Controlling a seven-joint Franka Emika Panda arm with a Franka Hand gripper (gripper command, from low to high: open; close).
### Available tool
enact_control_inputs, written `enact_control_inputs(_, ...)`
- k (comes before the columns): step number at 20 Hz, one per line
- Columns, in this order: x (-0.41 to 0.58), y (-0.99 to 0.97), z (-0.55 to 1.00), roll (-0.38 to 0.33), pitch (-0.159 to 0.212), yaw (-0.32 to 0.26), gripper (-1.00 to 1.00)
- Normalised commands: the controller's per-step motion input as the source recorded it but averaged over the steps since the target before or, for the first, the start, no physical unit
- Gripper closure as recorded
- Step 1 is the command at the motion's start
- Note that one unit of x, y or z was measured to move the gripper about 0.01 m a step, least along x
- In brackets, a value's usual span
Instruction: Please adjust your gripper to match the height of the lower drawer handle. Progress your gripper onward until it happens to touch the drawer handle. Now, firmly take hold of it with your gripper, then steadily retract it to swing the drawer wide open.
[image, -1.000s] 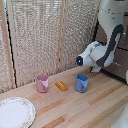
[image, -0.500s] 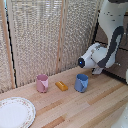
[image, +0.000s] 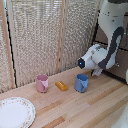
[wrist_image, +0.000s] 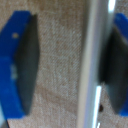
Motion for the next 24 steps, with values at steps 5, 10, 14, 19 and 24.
enact_control_inputs(5, 0.081, 0.32, -0.06, 0.042, 0.005, 0.24, 1.0)
enact_control_inputs(10, 0.173, 0.48, -0.15, 0.102, 0.0, 0.178, 1.0)
enact_control_inputs(14, 0.239, 0.73, -0.29, 0.005, 0.0, 0.127, 1.0)
enact_control_inputs(19, 0.273, 0.76, -0.31, 0.006, 0.0, 0.118, 1.0)
enact_control_inputs(24, 0.272, 0.78, -0.25, 0.045, 0.003, 0.098, 1.0)
